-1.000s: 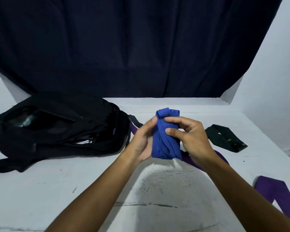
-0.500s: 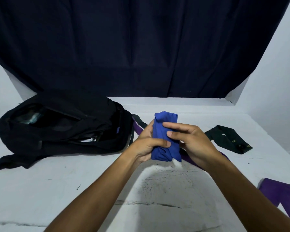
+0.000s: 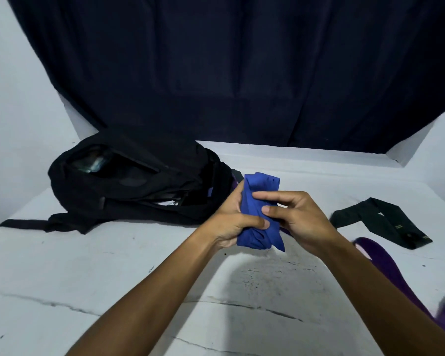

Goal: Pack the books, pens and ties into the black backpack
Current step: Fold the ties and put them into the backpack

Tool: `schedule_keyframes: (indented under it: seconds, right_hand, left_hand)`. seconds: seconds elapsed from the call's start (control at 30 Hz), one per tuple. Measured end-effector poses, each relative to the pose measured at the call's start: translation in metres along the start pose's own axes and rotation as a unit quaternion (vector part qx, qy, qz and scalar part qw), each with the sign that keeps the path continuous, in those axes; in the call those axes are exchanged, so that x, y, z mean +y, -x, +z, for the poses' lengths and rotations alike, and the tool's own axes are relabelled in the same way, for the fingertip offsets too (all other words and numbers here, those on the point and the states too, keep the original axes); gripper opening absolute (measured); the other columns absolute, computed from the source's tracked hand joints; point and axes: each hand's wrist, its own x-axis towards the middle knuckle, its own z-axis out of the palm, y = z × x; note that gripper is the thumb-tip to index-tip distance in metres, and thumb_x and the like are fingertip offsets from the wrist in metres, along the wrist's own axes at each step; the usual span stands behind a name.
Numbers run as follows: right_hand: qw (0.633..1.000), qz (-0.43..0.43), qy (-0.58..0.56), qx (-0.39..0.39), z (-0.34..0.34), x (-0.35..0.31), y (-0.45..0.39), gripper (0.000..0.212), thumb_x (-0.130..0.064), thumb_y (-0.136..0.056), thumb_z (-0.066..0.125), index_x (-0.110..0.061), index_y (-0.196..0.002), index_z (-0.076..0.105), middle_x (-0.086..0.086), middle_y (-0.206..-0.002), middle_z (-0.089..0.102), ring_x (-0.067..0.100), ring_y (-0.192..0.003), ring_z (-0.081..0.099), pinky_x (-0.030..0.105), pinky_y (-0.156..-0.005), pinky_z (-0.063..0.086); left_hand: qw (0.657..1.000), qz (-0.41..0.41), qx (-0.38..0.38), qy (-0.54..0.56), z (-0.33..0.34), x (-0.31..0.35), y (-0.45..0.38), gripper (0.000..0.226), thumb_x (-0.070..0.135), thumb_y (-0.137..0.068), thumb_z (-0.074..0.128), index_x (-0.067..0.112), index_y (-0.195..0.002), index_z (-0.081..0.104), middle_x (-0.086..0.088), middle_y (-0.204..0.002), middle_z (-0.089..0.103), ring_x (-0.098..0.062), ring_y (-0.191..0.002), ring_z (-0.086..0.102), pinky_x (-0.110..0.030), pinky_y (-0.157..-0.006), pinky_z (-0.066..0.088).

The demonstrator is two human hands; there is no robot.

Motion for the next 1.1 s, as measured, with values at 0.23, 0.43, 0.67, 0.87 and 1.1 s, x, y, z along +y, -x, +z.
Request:
schedule_keyframes:
  seconds: [0.23,0.43,0.67,0.87,1.1]
  right_hand:
    - [0.999,0.001,-0.018,-0.05,0.053,0.011,-0.029,0.033,0.01,-0.08,0.064,-0.012,-0.103,0.072,0.009,-0.105,0.073,0.023,-0.097,0.07,0.031,-0.079,0.058]
    - [0.989,0.052,-0.123,-0.069,0.105,0.015,-0.062,0.039,0.012,-0.082,0.06,-0.007,-0.115,0.066,0.011,-0.107,0.072,0.021,-0.096,0.07,0.027,-0.07,0.058]
    - [0.976,0.098,-0.156,-0.112,0.192,0.029,-0.093,0.052,0.014,-0.077,0.061,-0.013,-0.121,0.061,0.013,-0.111,0.07,0.022,-0.099,0.069,0.033,-0.074,0.059]
    - [0.985,0.087,-0.115,-0.092,0.253,0.034,-0.122,0.059,0.013,-0.075,0.067,-0.021,-0.122,0.058,0.007,-0.109,0.072,0.019,-0.092,0.07,0.031,-0.067,0.057]
    - [0.995,0.088,-0.052,0.009,0.289,0.012,-0.17,0.046,-0.006,-0.081,0.073,-0.014,-0.124,0.061,0.005,-0.109,0.07,0.013,-0.086,0.07,0.028,-0.058,0.054]
  left_hand:
    - [0.997,0.0,0.06,-0.05,-0.049,0.019,0.03,0.078,-0.017,-0.066,0.064,0.013,-0.135,0.042,-0.011,-0.111,0.061,-0.02,-0.097,0.067,-0.031,-0.077,0.056]
    - [0.977,-0.031,0.147,-0.149,-0.123,0.071,0.062,0.07,0.018,-0.087,0.069,0.025,-0.146,0.032,-0.008,-0.135,0.056,-0.017,-0.113,0.064,-0.032,-0.073,0.059]
    - [0.627,0.209,0.139,-0.738,-0.269,0.15,0.058,0.037,0.027,-0.083,0.063,0.022,-0.12,0.066,-0.007,-0.13,0.058,-0.027,-0.123,0.05,-0.049,-0.101,0.042]
    - [0.503,0.021,-0.109,-0.857,-0.316,0.193,-0.008,0.063,0.051,-0.092,0.054,0.037,-0.149,0.031,-0.003,-0.158,0.029,-0.023,-0.147,0.021,-0.048,-0.117,0.025]
    - [0.645,0.085,-0.151,-0.745,-0.326,0.228,-0.046,0.03,0.031,-0.095,0.059,0.021,-0.122,0.068,0.001,-0.128,0.065,-0.011,-0.118,0.059,-0.024,-0.102,0.042]
